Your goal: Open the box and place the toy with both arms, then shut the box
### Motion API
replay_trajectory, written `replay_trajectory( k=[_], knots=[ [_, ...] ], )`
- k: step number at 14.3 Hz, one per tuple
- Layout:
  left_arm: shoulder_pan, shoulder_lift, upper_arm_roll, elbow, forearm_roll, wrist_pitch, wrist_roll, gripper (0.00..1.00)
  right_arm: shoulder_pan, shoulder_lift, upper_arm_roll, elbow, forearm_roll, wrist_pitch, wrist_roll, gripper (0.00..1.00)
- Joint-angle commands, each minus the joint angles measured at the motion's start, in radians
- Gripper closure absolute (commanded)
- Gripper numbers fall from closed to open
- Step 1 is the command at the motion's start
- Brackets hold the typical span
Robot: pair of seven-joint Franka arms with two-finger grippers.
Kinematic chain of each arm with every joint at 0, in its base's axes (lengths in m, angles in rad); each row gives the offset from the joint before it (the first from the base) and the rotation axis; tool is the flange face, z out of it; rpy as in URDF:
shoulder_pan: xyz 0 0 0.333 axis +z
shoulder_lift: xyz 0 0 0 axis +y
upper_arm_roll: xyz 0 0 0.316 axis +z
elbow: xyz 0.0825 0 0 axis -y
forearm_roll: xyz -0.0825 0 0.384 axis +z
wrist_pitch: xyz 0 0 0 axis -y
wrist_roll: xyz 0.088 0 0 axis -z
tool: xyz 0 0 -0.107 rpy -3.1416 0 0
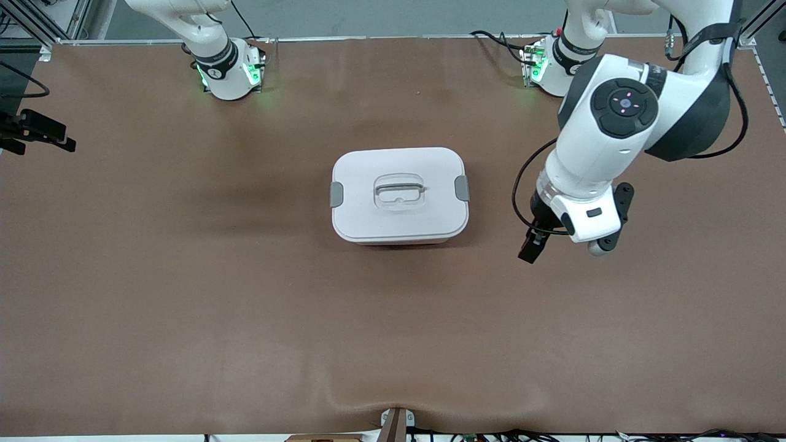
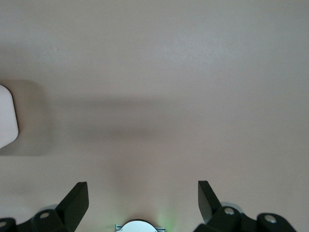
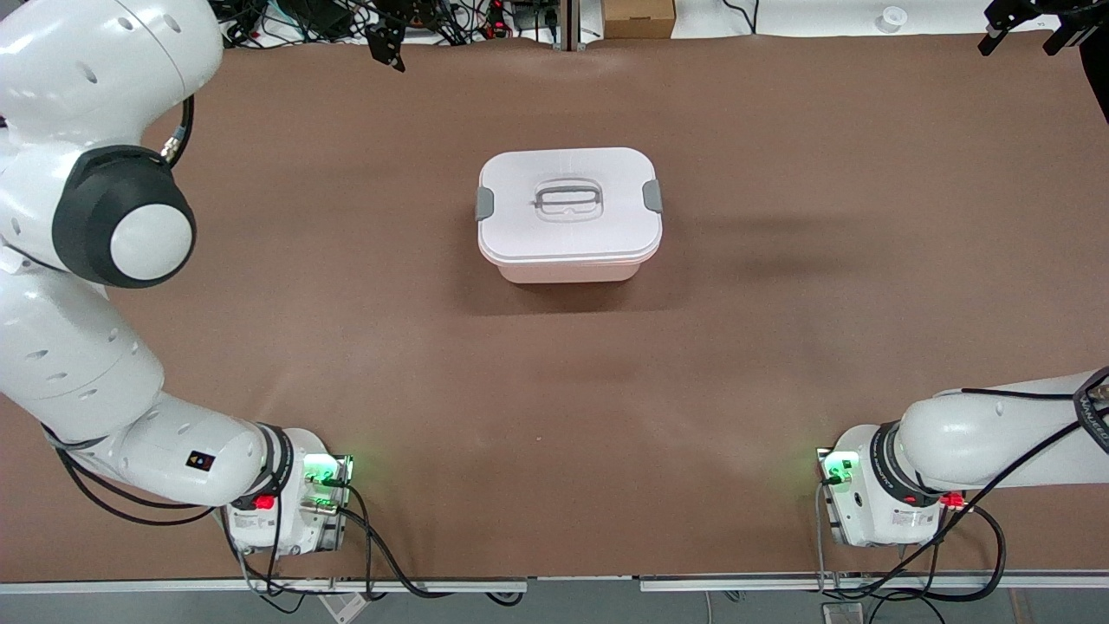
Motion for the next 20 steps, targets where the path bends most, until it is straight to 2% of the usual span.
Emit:
replay_trajectory(
  k=[1, 3, 5, 9, 12, 20],
  knots=[
    [0.034, -0.019, -0.01, -0.004, 0.007, -0.02, 0.071, 0.0, -0.009, -0.004, 0.008, -0.003, -0.007, 0.0, -0.01, 0.0],
    [0.044, -0.028, -0.009, -0.003, 0.004, -0.02, 0.127, 0.0, -0.01, -0.004, 0.009, -0.003, -0.007, -0.002, -0.01, 0.0],
    [0.137, -0.031, -0.042, -0.004, -0.01, -0.02, 0.193, 0.0, -0.01, -0.006, 0.008, -0.003, -0.007, -0.002, -0.01, 0.0],
    [0.197, -0.051, -0.061, -0.003, -0.029, -0.032, 0.275, 0.0, -0.009, -0.007, 0.008, -0.004, -0.007, 0.001, -0.012, 0.0],
    [0.209, -0.053, -0.058, 0.025, -0.038, -0.053, 0.344, 0.0, -0.001, -0.01, 0.012, -0.006, -0.007, 0.007, -0.012, 0.0],
    [0.263, -0.099, -0.05, 0.026, -0.088, -0.135, 0.546, 0.0, 0.048, -0.032, 0.023, -0.003, -0.009, -0.008, 0.003, 0.0]
  ],
)
